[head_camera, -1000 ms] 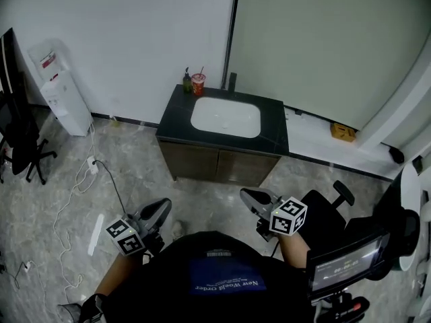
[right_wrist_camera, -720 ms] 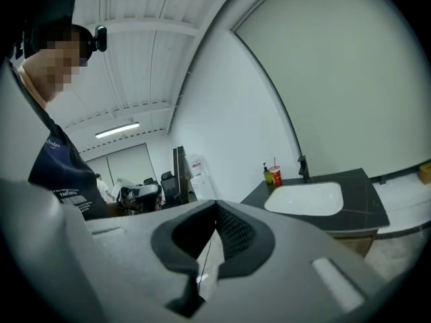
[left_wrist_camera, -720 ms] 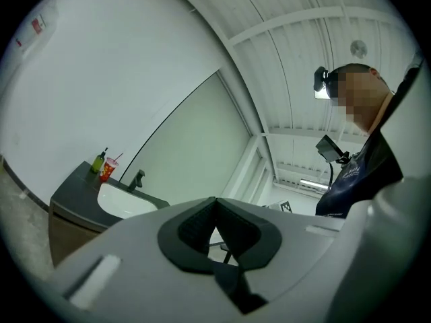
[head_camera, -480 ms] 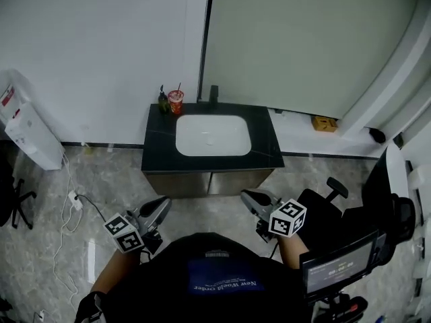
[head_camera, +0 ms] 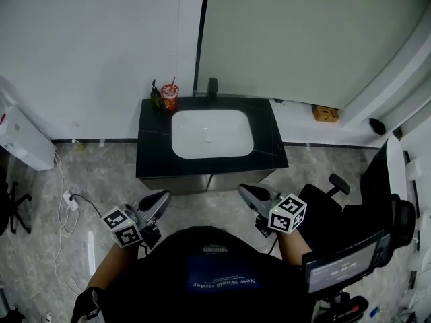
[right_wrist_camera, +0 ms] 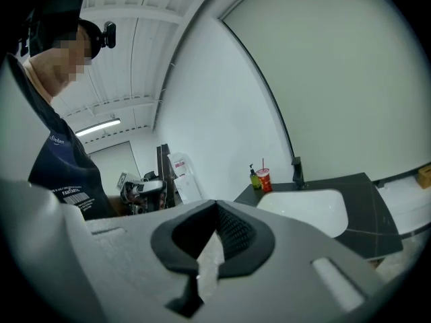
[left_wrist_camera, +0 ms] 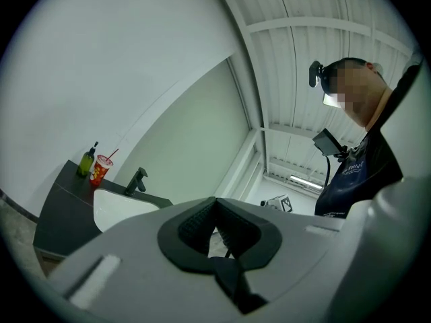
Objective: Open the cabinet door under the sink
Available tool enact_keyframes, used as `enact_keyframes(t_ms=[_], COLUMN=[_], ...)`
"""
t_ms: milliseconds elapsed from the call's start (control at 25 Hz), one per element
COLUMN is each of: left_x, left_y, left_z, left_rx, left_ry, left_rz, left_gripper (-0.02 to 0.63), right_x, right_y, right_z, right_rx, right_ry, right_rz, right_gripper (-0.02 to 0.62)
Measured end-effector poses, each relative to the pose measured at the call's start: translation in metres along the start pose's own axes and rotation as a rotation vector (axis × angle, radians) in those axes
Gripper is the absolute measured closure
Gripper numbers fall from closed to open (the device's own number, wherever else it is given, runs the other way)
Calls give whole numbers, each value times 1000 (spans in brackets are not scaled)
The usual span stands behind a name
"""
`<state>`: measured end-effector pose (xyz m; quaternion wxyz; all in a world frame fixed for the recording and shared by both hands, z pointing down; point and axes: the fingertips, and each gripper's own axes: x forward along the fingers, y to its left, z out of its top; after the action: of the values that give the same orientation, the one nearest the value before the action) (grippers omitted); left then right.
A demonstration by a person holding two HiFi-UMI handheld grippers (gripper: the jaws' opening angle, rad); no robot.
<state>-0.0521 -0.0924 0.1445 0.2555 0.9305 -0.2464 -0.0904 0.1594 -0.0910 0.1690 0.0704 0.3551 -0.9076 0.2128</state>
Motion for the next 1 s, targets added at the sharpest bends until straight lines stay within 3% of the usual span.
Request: enact_keyframes(t_ms=[360, 560, 800, 1000], left_x=[107, 156, 156, 138], left_y=[2, -4, 6, 30], left_z=[2, -10, -29, -43], left_rx=[18, 24, -14, -51], left_ry=[-46, -23, 15, 11], left_rz=[163, 250, 323, 318], left_gripper=[604, 604, 604, 604], right_x=[-3, 5, 31, 56], right_y=[-106, -152, -154, -133], right_z=[30, 36, 9, -14], right_rx=[-18, -13, 1, -30], right_ry=[26, 73, 132, 197], right_rz=[188, 299, 385, 392], right_gripper=[594, 594, 594, 594])
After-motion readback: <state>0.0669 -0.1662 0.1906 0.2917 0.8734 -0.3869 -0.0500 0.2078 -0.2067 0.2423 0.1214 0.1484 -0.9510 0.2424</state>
